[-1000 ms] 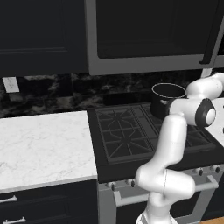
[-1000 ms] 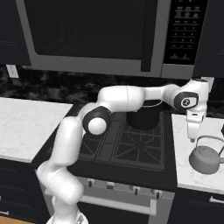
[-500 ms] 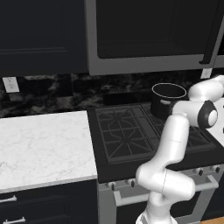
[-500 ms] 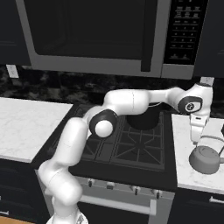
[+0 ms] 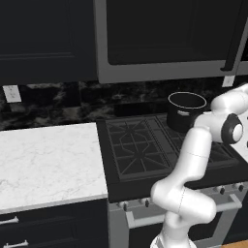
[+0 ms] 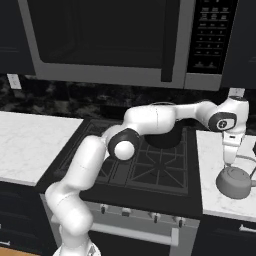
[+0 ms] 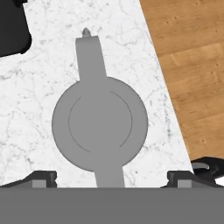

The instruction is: Pick the kettle from the counter and place it on a stove burner. Then turn the burner on.

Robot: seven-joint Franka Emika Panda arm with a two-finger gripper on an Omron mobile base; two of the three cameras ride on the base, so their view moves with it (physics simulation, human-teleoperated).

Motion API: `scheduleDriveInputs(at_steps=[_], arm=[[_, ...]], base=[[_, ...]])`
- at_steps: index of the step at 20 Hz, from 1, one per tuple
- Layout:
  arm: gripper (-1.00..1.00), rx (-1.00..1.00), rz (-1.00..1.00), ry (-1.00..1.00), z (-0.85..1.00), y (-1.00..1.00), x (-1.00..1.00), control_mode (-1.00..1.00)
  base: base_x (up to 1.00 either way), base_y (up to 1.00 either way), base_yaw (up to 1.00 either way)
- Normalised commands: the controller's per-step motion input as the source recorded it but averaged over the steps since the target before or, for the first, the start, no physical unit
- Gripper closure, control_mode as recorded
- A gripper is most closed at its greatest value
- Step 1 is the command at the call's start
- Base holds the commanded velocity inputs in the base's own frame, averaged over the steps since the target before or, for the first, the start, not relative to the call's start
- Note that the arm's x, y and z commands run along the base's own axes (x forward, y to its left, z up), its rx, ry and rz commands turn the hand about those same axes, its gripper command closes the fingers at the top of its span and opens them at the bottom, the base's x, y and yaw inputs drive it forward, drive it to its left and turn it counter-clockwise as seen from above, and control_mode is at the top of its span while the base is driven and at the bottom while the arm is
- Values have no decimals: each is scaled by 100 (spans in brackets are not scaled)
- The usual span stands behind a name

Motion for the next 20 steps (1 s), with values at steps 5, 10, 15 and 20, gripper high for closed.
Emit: scheduleDriveInputs(at_steps=[5,10,15,20], arm=[[-100,0,0,0,-13,-3,1,-100],[-100,0,0,0,-20,0,0,-100],[-100,0,0,0,0,0,0,-100],[100,0,0,0,0,0,0,-100]], base=[[0,0,0],[0,0,0],[0,0,0],[0,0,0]])
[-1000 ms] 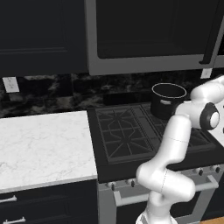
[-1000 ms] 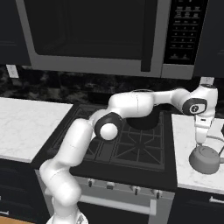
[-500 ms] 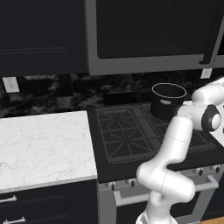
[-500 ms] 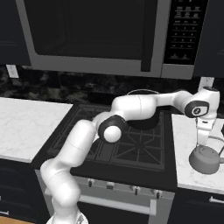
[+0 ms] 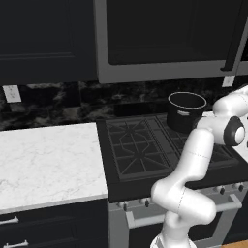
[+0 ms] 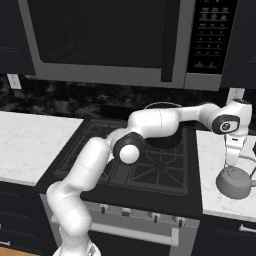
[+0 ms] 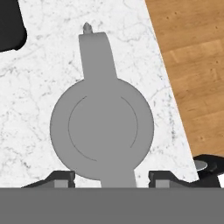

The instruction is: Pick the kettle from the counter and place it on a stove burner. Then turn the burner on.

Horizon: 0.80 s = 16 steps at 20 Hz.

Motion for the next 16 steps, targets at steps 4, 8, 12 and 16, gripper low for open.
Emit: scheduleDriveInputs(at_steps=[4,8,12,16], arm=[[100,0,0,0,0,0,0,-100],[100,0,3,-4,6,14,-45,-100],[100,0,15,-5,29,47,-69,-100],[100,-1,24,-8,30,48,-60,-100]], base=[[0,0,0],[0,0,0],[0,0,0],[0,0,0]])
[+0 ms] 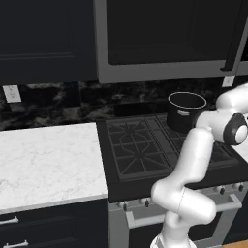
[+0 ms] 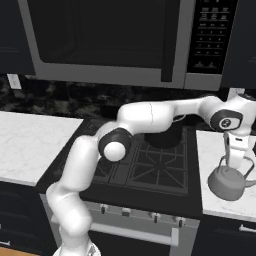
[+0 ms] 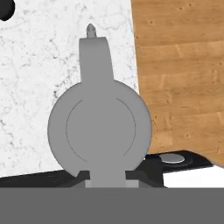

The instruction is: Pick the kettle from the counter and place it on a stove burner. Then turn the burner on.

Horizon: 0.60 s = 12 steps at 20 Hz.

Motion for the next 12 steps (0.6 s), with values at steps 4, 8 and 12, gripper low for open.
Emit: scheduleDriveInputs(at_steps=[4,8,12], arm=[[100,-3,37,-8,7,54,-33,-100],[100,-2,45,-8,19,49,-3,-100],[100,-1,44,-8,22,46,0,-100]], base=[[0,0,0],[0,0,0],[0,0,0]])
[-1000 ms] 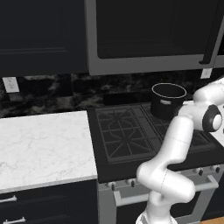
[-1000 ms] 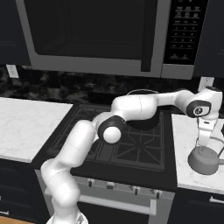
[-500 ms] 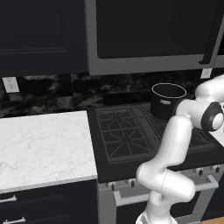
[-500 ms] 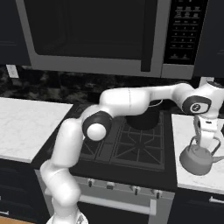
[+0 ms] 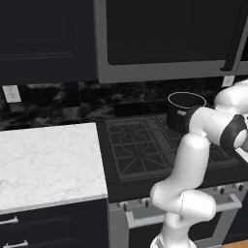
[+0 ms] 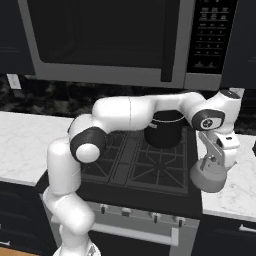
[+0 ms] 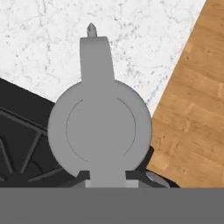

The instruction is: Pick the kettle from the counter and place it on a stove burner. Then turn the burner on.

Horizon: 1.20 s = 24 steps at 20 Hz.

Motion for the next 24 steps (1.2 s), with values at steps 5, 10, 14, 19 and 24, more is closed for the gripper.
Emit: scheduleDriveInputs(at_steps=[5,10,14,19,24], arm=[[100,0,31,-2,17,45,-6,-100],[100,0,22,0,5,49,-16,-100],[100,0,23,-1,-4,46,6,-100],[100,0,29,-2,0,37,18,-100],[100,0,30,0,0,28,32,-100]], base=[[0,0,0],[0,0,0],[0,0,0],[0,0,0],[0,0,0]])
